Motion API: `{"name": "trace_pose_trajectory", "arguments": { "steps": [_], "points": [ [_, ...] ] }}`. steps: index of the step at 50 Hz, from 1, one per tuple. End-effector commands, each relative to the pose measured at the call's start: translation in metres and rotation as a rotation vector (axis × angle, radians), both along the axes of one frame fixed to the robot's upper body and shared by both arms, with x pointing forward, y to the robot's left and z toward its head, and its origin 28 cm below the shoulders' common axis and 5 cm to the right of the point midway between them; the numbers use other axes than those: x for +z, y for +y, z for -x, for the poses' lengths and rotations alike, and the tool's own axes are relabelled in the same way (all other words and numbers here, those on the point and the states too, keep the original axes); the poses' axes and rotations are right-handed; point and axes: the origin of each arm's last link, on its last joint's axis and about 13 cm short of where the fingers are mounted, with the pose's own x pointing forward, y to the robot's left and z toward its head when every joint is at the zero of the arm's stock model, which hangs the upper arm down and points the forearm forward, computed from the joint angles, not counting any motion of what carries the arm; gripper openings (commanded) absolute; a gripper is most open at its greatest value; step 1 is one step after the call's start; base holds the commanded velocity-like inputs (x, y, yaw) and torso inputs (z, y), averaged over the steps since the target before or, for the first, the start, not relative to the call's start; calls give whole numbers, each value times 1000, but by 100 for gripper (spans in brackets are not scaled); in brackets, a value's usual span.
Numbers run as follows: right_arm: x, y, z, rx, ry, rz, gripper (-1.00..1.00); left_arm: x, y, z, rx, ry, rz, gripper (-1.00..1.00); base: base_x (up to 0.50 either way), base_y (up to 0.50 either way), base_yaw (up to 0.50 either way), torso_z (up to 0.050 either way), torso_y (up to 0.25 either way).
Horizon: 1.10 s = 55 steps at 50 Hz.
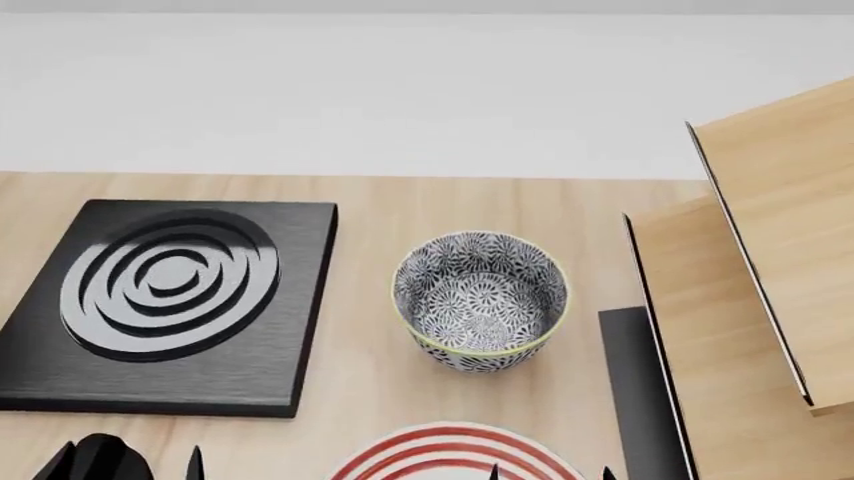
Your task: Pick up the cream cheese and put it in the bowl.
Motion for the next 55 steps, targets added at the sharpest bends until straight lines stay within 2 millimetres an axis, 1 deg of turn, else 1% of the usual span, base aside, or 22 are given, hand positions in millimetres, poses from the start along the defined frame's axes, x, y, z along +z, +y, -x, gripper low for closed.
{"name": "trace_pose_trajectory", "arguments": {
  "steps": [1, 8, 13, 15, 19, 24, 27, 31, 35, 42, 46, 49, 55],
  "points": [
    [0, 0, 0, -1, 2, 1, 100, 0, 0, 0, 5, 0, -6, 100, 172, 0, 0, 0, 0],
    [1, 0, -1, 4, 0, -7, 100, 0, 0, -3, 19, 12, -16, 100, 147, 0, 0, 0, 0],
    [3, 0, 0, -3, 1, 5, 100, 3, 1, -5, -8, 42, 19, 100, 0, 0, 0, 0, 0],
    [4, 0, 1, -4, -1, 13, 100, 3, 1, -6, 30, 30, -22, 100, 0, 0, 0, 0, 0],
    [9, -4, 3, -16, -3, 10, 100, 5, 0, -3, 16, 32, -21, 100, 0, 0, 0, 0, 0],
    [25, -6, 9, -17, -10, 5, 100, 22, 1, 7, 5, 24, -19, 100, 0, 0, 0, 0, 0],
    [38, -7, 13, -25, -23, 8, 100, 36, 0, 13, 13, 21, -40, 100, 0, 0, 0, 0, 0],
    [59, -6, 21, 0, -36, 18, 100, 57, -2, 26, -8, 1, -52, 100, 0, 0, 0, 0, 0],
    [71, -5, 27, 2, -51, 32, 100, 71, -4, 35, -6, -13, -80, 100, 0, 0, 0, 0, 0],
    [89, -4, 37, 6, -75, 38, 100, 97, -9, 57, -28, -56, -105, 100, 0, 0, 0, 0, 0],
    [99, -3, 41, 18, -90, 41, 100, 108, -10, 62, -32, -93, -105, 100, 0, 0, 0, 0, 0],
    [103, -2, 42, 13, -98, 47, 100, 114, -11, 65, -30, -105, -108, 100, 0, 0, 0, 0, 0],
    [103, -2, 45, 6, -97, 46, 100, 114, -11, 66, -35, -107, -110, 100, 0, 0, 0, 0, 0]
  ]
}}
